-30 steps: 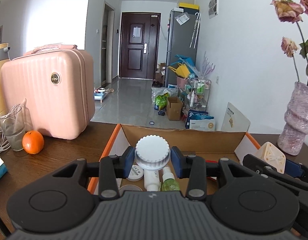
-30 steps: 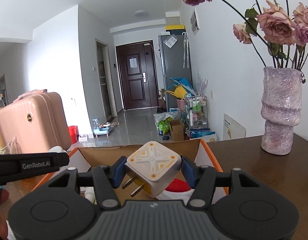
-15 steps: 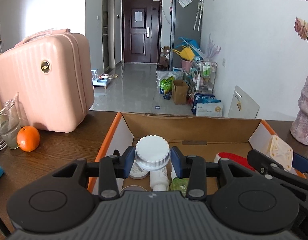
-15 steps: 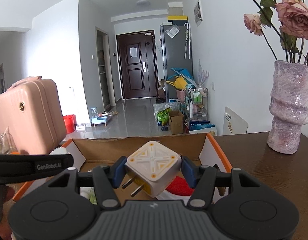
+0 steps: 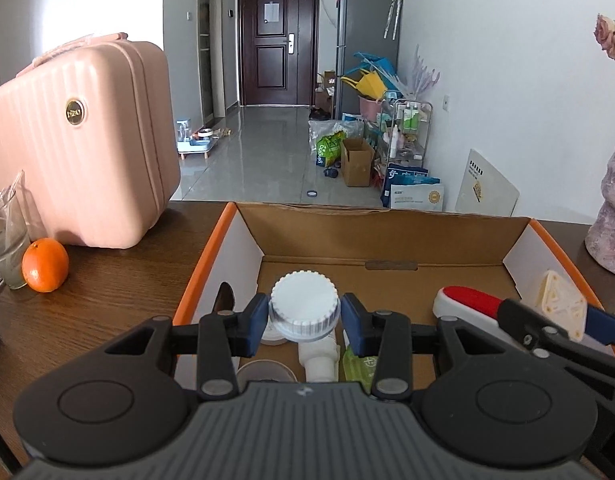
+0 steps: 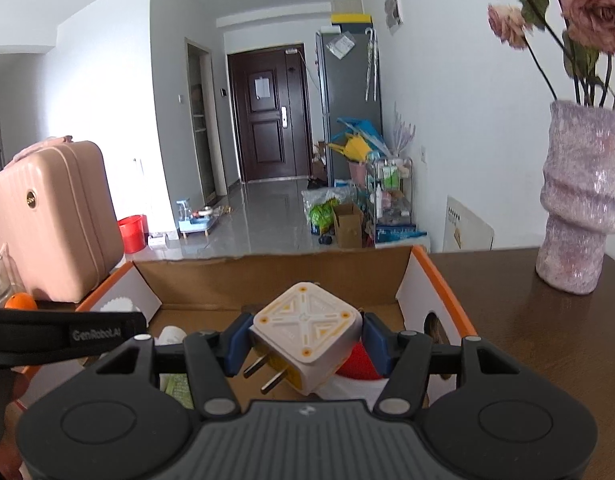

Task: Organize rigid objects
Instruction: 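Open both tools to drop the white cap and plug into the box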

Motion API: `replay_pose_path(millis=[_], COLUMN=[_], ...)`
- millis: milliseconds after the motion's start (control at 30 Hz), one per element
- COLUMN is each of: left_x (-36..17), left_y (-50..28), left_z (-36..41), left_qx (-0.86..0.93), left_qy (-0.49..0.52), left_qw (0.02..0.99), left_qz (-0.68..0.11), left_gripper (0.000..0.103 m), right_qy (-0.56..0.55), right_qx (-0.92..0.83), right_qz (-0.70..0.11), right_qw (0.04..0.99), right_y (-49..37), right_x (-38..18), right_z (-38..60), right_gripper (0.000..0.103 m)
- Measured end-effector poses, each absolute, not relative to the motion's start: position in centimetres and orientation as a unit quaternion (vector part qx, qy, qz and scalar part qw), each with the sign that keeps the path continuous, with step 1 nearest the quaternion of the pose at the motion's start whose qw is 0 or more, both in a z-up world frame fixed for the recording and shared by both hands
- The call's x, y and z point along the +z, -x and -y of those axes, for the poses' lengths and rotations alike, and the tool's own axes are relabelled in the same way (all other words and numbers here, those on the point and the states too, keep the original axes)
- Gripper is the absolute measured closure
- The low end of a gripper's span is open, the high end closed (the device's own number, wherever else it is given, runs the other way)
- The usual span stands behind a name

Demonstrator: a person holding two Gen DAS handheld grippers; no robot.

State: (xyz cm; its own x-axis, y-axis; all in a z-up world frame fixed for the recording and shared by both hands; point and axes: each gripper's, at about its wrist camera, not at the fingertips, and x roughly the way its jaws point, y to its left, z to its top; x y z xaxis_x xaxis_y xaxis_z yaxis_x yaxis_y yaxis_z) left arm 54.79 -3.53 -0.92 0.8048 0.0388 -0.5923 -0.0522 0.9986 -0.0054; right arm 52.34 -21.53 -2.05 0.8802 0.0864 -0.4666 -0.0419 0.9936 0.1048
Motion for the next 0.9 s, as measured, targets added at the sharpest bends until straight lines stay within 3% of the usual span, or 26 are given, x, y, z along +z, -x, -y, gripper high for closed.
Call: replay_pose_path(millis=[33, 100, 167, 200, 333, 900], left_x=[-0.9, -0.8, -0.6, -0.4, -0.3, 0.5], left_y=[-54.8, -54.7, -54.4, -54.3, -54.4, -53.4], left_z=[3.6, 3.5, 3.3, 3.3, 2.9, 2.4], left_qx=[0.023, 0.030, 0.043, 0.047, 0.056, 0.055], left_qy=[0.011, 0.011, 0.010, 0.010, 0.016, 0.030], left_qw=[0.950, 0.951, 0.954, 0.954, 0.953, 0.956], left_qz=[-0.312, -0.308, -0.297, -0.295, -0.297, -0.286], left_gripper=[0.050, 0.018, 0.007, 0.001, 0.000, 0.000], right_qy=[-0.049, -0.051, -0.048, -0.049, -0.050, -0.050], right_qx=[0.033, 0.025, 0.012, 0.009, 0.006, 0.001], right_qz=[-0.247, -0.246, -0.237, -0.233, -0.231, -0.219], right_qw=[0.967, 0.968, 0.970, 0.971, 0.972, 0.975], right_y=[-52.4, -52.2, -51.9, -51.7, -51.7, -50.8], right_x=[-2.1, -2.0, -1.8, -1.7, -1.6, -0.9], right_z=[21.6, 21.8, 21.7, 21.7, 21.6, 21.9], right_gripper=[0.044, 0.034, 0.011, 0.010, 0.000, 0.000])
